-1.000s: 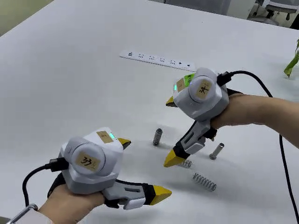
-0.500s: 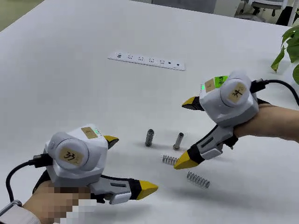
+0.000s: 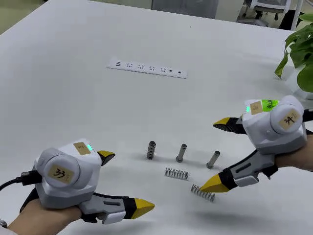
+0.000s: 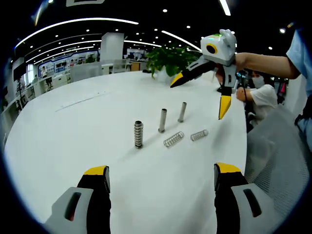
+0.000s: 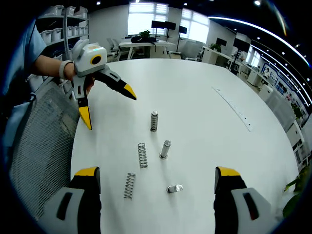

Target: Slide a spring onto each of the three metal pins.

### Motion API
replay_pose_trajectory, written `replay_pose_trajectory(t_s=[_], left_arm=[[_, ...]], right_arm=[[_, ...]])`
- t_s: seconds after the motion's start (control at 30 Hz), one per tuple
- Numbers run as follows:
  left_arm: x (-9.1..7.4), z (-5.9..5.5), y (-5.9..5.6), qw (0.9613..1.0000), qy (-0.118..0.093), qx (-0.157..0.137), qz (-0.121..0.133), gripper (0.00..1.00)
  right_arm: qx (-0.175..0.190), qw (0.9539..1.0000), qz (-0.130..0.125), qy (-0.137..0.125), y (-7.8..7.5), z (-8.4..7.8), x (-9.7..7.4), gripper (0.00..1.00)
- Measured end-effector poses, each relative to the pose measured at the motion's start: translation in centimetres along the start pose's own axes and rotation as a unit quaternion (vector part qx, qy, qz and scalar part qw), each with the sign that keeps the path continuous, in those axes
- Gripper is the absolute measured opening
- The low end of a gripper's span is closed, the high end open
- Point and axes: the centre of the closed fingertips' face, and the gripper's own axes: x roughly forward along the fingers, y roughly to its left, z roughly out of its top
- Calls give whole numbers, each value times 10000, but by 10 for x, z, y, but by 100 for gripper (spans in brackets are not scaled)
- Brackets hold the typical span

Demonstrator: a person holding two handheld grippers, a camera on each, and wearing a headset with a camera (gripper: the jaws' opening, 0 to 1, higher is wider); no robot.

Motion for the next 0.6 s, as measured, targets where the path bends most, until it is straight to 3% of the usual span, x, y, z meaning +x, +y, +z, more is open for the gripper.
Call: replay_pose_trajectory(t_s=[0.2,0.6], left_arm=[[0,-2,2,10000,10,-46,-16,90],[3,3,1,10000,33,52,-74,90]], right_arm=[[271,9995,-167,28,7,-26,-17,99],[683,9965,-434,-196,20,-49,-36,99]])
